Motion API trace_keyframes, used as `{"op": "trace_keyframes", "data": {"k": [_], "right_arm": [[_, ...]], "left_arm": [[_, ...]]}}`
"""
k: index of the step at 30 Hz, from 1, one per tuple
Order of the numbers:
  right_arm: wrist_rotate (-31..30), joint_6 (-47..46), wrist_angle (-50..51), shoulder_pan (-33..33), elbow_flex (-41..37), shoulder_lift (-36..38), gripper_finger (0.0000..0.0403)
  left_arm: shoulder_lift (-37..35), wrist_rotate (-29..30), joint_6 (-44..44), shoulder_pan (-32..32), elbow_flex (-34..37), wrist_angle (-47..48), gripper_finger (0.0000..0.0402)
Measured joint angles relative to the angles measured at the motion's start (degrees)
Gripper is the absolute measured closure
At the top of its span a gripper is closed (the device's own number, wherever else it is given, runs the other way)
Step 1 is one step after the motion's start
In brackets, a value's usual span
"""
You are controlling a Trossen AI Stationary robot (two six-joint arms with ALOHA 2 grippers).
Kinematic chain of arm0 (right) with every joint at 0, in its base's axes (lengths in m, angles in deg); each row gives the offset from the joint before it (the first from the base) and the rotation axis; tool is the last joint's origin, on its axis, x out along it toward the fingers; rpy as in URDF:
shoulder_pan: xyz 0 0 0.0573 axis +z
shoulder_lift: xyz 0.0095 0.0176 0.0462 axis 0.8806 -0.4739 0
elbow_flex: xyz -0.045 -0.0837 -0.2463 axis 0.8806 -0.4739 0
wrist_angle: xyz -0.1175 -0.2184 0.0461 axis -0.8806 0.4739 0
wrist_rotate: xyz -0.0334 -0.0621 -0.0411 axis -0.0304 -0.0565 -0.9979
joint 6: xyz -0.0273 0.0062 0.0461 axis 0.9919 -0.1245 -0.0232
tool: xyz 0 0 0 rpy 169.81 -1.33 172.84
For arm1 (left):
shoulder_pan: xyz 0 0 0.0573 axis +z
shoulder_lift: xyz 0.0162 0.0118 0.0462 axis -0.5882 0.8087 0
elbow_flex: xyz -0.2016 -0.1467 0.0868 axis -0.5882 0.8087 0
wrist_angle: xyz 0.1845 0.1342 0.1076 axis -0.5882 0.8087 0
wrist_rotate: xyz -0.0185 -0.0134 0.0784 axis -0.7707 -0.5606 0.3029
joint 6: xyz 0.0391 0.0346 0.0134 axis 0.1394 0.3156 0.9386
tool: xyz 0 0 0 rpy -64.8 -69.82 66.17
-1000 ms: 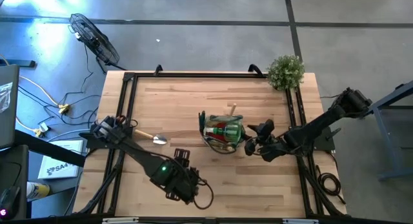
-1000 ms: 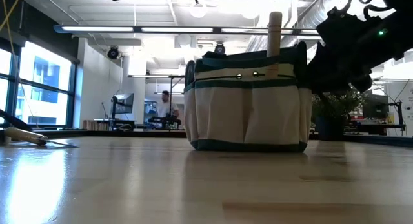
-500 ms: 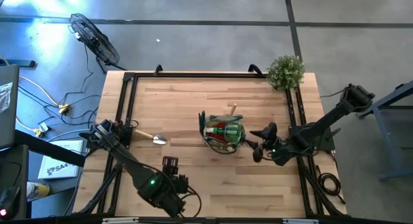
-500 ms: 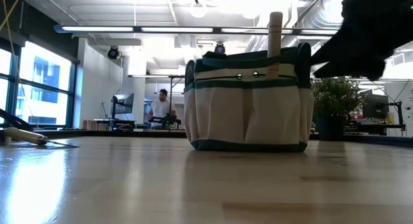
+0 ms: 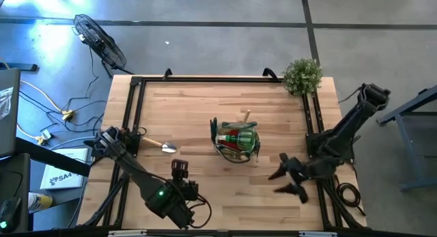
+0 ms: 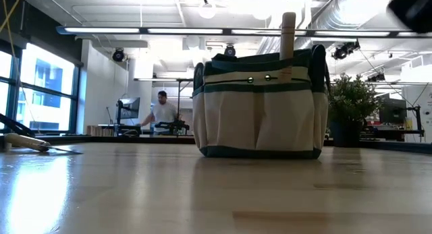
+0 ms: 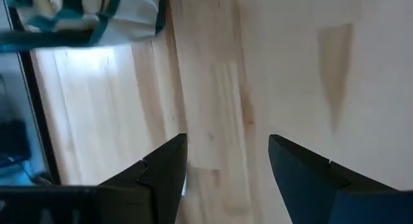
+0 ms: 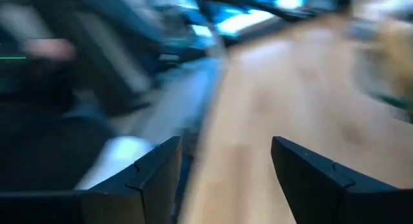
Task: Pick & Place Garden tools in Gardening bag
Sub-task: Put the brown trowel into the gardening bag
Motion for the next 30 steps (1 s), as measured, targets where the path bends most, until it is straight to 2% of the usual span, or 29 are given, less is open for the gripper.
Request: {"op": "trace_keyframes", "data": {"k": [4, 6, 12, 15, 18, 23, 26, 30], "right_arm": [[10.6, 8.4, -11.0, 2.8, 0.0, -0.1, 0.0172], [13.5, 12.0, -14.7, 4.0, 0.0, -0.1, 0.0172], [10.7, 15.2, -14.8, 5.7, 0.0, -0.3, 0.0172], [8.8, 15.2, -14.8, 5.7, 0.0, -1.0, 0.0172], [8.7, 15.2, -14.8, 5.7, 0.0, -1.7, 0.0172], [6.5, 15.1, -15.2, 5.6, 0.0, -2.3, 0.0172], [5.4, 15.2, -15.3, 5.2, 0.0, -2.3, 0.0172], [4.9, 15.0, -16.1, 4.0, 0.0, -2.3, 0.0172]], "left_arm": [[0.0, 0.0, 6.3, 0.8, 2.5, 0.0, 0.0193], [0.0, -0.1, 9.6, 1.5, 4.7, -0.1, 0.0193], [0.0, -1.0, 17.9, 3.4, 15.1, -0.1, 0.0193], [-0.3, -6.6, 17.9, 4.3, 22.5, -0.1, 0.0193], [-2.1, -10.8, 15.4, 4.9, 30.7, 0.1, 0.0193], [-7.3, -17.8, 2.8, 7.4, 43.4, -0.2, 0.0193], [-12.0, -22.7, -1.7, 9.8, 50.2, 0.3, 0.0193], [-18.1, -22.4, -1.5, 11.5, 56.4, -0.1, 0.0193]]}}
